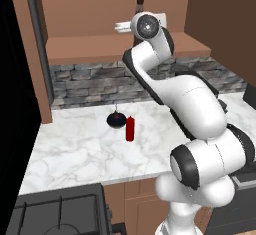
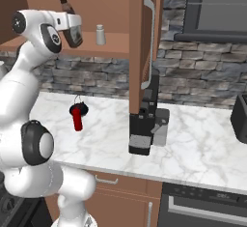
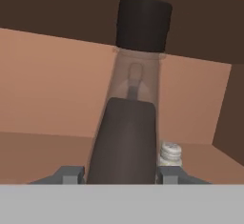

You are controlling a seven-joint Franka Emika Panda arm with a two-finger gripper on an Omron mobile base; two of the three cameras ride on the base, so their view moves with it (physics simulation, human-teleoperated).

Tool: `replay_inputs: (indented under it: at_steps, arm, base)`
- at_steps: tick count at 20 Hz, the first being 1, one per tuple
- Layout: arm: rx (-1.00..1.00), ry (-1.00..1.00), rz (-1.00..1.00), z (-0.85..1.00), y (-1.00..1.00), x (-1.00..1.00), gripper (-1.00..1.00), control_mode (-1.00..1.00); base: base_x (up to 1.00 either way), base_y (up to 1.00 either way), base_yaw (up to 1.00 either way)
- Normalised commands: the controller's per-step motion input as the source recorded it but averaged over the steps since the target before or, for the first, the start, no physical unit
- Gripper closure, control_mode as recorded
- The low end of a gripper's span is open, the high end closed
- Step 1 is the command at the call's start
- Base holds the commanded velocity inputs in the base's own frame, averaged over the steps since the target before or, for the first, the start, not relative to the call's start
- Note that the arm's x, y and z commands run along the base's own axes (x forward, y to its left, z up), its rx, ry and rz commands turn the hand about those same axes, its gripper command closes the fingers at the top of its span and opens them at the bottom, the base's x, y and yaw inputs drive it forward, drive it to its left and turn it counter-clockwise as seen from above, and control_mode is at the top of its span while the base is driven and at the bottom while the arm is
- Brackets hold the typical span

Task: There are various items on the counter. Only move the condiments/shakers into the cabinet.

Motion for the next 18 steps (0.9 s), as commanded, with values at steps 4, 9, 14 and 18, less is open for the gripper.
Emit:
replay_inputs:
  at_steps: [4, 9, 14, 18]
  arm:
    - [0.00, 0.08, 0.00, 0.00, 0.00, 0.52, 1.00, -1.00]
    - [0.00, 0.11, 0.00, 0.00, 0.01, 0.50, 1.00, -1.00]
    - [0.00, 0.10, 0.00, -0.06, 0.03, 0.56, 1.00, -1.00]
    - [0.00, 0.02, 0.00, -0.30, 0.01, 0.38, 1.00, -1.00]
  base:
    - [0.00, 0.00, 0.00]
    - [0.00, 0.00, 0.00]
    - [0.00, 0.00, 0.00]
    - [0.00, 0.00, 0.00]
